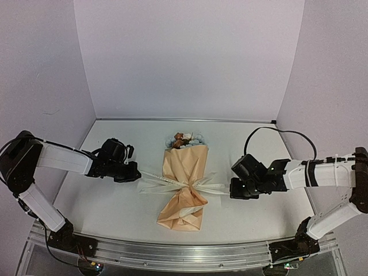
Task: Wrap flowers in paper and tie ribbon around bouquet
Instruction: Tie the ribbon around the folded bouquet.
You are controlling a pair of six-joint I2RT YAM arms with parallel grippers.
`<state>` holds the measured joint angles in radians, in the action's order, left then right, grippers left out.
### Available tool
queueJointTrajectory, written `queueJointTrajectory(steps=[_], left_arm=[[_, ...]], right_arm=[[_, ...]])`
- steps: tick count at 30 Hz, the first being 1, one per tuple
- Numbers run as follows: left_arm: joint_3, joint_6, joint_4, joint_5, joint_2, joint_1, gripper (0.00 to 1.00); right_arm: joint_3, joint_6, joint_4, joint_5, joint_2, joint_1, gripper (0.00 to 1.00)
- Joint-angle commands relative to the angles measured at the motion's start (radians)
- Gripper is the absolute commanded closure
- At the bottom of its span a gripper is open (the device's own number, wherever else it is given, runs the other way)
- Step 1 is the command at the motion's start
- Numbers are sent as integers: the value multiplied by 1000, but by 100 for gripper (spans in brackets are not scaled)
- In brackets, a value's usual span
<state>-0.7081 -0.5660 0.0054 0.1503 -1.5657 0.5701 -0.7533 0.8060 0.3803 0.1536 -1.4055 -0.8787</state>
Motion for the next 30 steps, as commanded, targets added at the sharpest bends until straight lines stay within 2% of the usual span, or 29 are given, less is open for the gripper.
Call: queueJointTrajectory(steps=[1,3,6,8,10,11,12,13,15,16,22,30], left_arm=[[-36,38,-103,-155,49,-47,98],[-47,36,-124,-154,63,-39,87],[-54,31,-154,-163,103,-21,56],[-58,27,-172,-162,136,-12,43],[-65,26,-195,-160,174,-4,35],[-72,28,-208,-157,193,-2,23],[-79,32,-220,-154,213,0,6],[-85,36,-232,-153,236,0,1],[-102,44,-249,-141,278,1,0],[-110,49,-256,-128,296,1,0],[-191,92,-305,-115,378,1,0],[-266,142,-351,-117,407,1,0]], right_arm=[[0,-25,270,69,18,16,96],[-15,-27,291,53,26,17,81],[-31,-28,320,34,49,16,56],[-37,-32,336,32,70,16,36],[-47,-39,362,33,92,16,27],[-53,-44,372,33,106,16,24],[-59,-49,382,33,121,16,20],[-64,-54,394,30,131,17,17],[-75,-67,414,25,155,17,3],[-78,-77,423,28,168,17,2],[-97,-153,485,84,272,16,2],[-118,-230,526,94,362,18,2]])
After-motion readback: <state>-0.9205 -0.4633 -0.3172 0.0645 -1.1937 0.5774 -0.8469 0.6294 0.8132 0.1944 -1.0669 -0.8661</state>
